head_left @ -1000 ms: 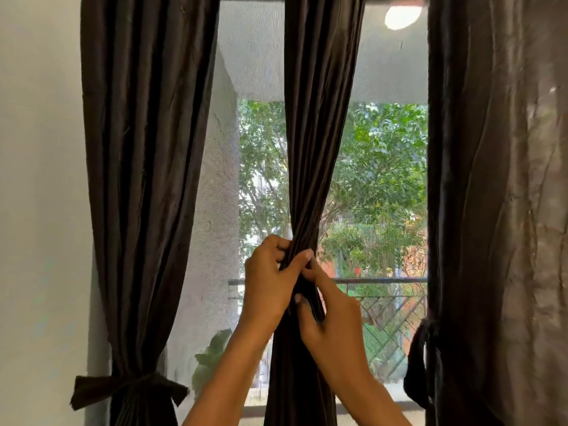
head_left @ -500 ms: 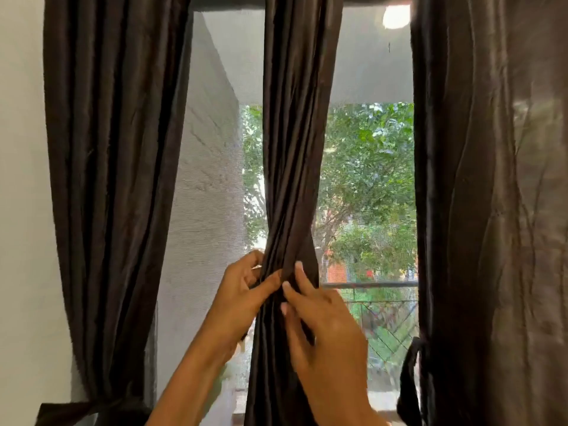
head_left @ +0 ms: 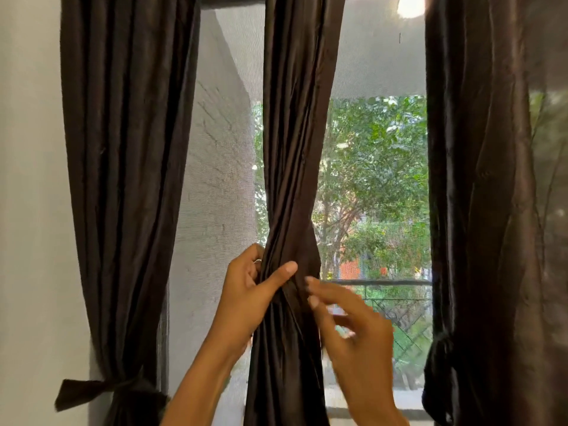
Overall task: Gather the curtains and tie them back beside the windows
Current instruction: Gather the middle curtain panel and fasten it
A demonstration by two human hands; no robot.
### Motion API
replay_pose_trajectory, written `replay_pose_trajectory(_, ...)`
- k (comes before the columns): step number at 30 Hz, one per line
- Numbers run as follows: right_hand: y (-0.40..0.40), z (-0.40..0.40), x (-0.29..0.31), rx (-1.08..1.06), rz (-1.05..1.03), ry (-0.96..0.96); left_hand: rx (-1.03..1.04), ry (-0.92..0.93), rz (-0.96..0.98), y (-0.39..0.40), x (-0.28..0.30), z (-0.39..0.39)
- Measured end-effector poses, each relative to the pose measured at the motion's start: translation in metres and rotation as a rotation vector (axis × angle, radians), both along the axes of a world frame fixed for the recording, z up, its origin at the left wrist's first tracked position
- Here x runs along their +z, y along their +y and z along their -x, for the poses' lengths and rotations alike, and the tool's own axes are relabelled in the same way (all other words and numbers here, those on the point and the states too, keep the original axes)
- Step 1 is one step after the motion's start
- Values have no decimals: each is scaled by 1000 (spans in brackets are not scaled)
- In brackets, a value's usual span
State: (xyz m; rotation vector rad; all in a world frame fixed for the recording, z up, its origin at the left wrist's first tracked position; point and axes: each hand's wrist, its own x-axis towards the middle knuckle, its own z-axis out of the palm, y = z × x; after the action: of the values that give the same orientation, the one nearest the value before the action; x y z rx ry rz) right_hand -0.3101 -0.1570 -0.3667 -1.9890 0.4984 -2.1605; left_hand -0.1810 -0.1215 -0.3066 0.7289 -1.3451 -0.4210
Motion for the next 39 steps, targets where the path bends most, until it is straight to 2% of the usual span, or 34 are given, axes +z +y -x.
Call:
replay_pose_trajectory(2,-8,10,3,-16,-152,7,-45,13,-13,1,0,0)
replay_pose_trajectory(4,-18,17,5,-15,-265,154,-78,15,-26,2,2,-1)
replay_pose_trajectory(6,-19,22,11,1,-320,209,-47,9,-23,2,2,-2)
replay_pose_trajectory(7,-15,26,14,-47,-294,184,31,-19,-1,1,1,-3)
replay_pose_trajectory(9,3,33,26,-148,-188,149,347,-177,85,-2,-2,-4)
replay_pose_trajectory(10,13,36,35,-131,-161,146,512,-251,131,-2,-4,-3)
replay_pose_trajectory(12,31,37,56,73,-205,159,701,-353,181,2,-3,2)
replay_pose_trajectory(14,38,32,79,285,-256,248,742,-424,186,8,1,9)
replay_pose_trajectory(17,30,17,100,304,-252,356,660,-421,173,20,7,16)
replay_pose_trajectory(22,18,5,99,268,-232,409,467,-196,51,28,15,-2)
replay_pose_trajectory(24,16,3,91,188,-134,497,377,-92,20,29,17,-9)
replay_pose_trajectory(28,5,-1,76,-109,50,656,250,8,-50,31,21,-10)
replay_pose_trajectory(32,2,1,72,-112,54,707,140,125,-100,34,23,-8)
replay_pose_trajectory(35,-3,-3,69,-174,159,596,62,178,-132,36,25,-4)
replay_pose_trajectory(37,-5,-5,68,-200,219,484,68,161,-129,35,25,-2)
replay_pose_trajectory(39,-7,-4,66,-219,250,453,85,143,-125,35,26,-2)
